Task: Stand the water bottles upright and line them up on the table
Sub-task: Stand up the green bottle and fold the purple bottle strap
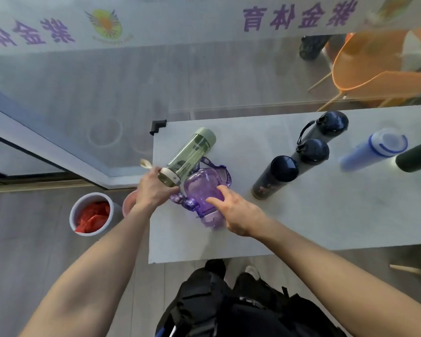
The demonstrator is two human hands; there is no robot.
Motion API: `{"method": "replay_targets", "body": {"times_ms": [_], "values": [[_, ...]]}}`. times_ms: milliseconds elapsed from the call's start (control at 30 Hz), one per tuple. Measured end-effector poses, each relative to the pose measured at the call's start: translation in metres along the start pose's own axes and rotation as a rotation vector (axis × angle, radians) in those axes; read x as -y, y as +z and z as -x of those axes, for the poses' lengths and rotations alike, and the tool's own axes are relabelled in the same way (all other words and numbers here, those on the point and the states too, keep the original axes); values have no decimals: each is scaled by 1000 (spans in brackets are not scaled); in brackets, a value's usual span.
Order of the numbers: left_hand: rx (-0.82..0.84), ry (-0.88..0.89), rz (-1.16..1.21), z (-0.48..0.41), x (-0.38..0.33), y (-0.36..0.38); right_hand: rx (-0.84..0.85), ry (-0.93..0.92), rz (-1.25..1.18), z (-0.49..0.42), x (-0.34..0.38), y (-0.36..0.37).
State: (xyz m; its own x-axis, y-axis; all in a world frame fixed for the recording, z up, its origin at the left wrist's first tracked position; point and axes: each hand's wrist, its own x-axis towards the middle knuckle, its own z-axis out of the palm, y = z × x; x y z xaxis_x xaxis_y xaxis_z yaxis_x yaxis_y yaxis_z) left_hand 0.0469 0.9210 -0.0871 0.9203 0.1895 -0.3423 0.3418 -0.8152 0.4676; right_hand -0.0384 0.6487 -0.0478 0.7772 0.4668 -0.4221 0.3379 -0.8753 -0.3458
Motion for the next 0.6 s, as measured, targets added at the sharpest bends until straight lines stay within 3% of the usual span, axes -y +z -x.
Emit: {"method": "replay_targets", "body": {"times_ms": [267, 600], "values": [[-206, 285, 29, -23, -79, -65, 12, 35, -59, -8, 1, -18], [-185, 522, -47, -72, -212, -70, -16, 61, -216, -8, -4, -22]]}}
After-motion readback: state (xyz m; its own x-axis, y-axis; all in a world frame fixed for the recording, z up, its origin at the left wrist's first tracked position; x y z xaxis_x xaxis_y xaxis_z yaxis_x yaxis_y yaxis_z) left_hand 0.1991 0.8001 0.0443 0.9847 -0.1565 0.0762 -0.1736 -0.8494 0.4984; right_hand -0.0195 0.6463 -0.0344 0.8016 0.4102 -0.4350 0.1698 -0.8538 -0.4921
